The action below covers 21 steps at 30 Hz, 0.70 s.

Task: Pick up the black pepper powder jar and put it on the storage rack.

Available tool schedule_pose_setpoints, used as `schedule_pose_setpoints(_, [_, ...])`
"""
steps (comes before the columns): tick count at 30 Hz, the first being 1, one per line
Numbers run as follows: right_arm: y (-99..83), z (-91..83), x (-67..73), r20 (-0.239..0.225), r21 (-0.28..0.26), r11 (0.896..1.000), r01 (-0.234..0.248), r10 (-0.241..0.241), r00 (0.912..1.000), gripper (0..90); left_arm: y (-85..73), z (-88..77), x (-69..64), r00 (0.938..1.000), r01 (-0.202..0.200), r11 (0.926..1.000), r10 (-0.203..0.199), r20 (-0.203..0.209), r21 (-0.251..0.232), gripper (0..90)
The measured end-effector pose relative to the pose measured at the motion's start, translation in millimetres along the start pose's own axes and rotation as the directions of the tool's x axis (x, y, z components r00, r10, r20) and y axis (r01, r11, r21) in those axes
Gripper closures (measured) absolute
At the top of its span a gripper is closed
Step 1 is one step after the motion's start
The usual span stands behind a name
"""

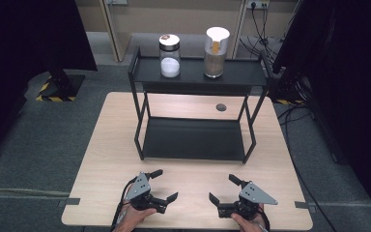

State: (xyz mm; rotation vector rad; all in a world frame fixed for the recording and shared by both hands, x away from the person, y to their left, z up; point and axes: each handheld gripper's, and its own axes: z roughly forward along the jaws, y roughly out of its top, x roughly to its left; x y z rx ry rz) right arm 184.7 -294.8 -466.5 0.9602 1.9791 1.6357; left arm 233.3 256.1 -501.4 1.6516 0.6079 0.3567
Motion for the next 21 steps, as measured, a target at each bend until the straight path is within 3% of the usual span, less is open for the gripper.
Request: schedule_pose_setpoints(21, [0.0,-0.7,-0.2,0.000,-0.004,1.000,-0.005,0.005,1.0000,0.3,0.3,-0.1,0.0,1.0000,-0.002,1.0000,0.002,0.000,-0.001,1.1])
